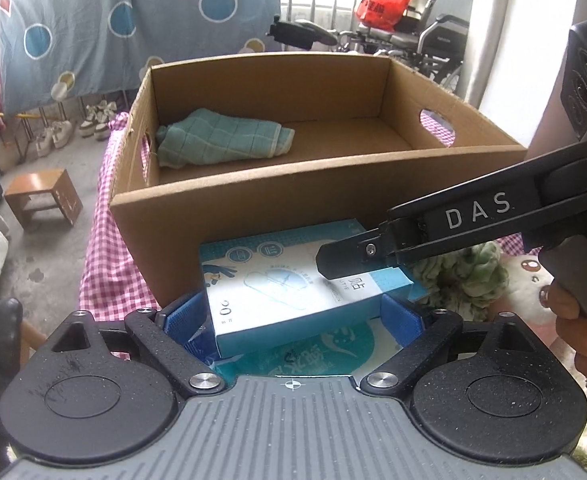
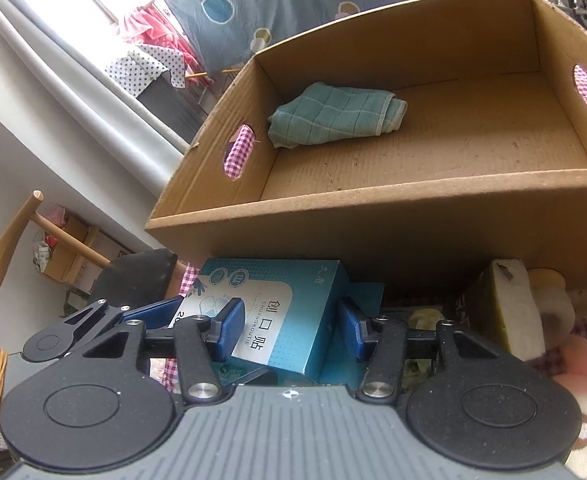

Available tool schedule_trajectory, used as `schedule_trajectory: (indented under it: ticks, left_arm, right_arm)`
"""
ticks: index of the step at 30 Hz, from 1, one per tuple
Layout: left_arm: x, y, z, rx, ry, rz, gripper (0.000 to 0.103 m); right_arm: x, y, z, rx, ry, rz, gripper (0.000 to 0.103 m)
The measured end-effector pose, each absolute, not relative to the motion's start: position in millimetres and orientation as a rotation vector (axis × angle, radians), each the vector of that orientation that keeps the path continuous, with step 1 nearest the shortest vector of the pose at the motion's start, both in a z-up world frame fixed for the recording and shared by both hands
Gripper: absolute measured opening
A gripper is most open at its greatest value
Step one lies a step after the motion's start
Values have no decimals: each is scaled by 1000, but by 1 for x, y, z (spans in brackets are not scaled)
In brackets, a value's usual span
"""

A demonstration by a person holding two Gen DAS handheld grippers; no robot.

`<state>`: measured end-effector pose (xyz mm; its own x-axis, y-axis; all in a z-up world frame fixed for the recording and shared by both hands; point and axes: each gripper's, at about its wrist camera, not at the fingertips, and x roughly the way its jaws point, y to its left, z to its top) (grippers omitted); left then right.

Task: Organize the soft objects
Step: 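Grasp the blue bandage box with the right gripper and lift it, then carry the bandage box into the box and release it beside the towel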

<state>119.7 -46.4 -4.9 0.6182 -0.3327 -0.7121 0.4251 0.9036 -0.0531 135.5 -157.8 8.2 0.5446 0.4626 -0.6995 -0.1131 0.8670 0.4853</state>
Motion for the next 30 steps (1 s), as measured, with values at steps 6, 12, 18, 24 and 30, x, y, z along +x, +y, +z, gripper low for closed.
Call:
schedule_trajectory:
  ticks: [6, 12, 18, 24, 30]
  left_arm:
    - [104, -44, 10, 124, 753, -418, 94]
    - [85, -41, 35, 132, 664, -383, 94]
    - [82, -39, 61, 151, 592, -346, 94]
    - [87, -45, 76, 172, 533, -350, 94]
    - [111, -59, 83, 189, 498, -374, 94]
  right_arm:
    - [120, -154, 25, 389, 885, 380, 54]
    - [107, -151, 48, 396, 826, 441, 54]
    - [99, -151, 69, 407, 750, 497, 54]
    - [108, -160, 81, 433, 708, 500, 54]
    - [129, -174, 91, 441, 681, 480, 54]
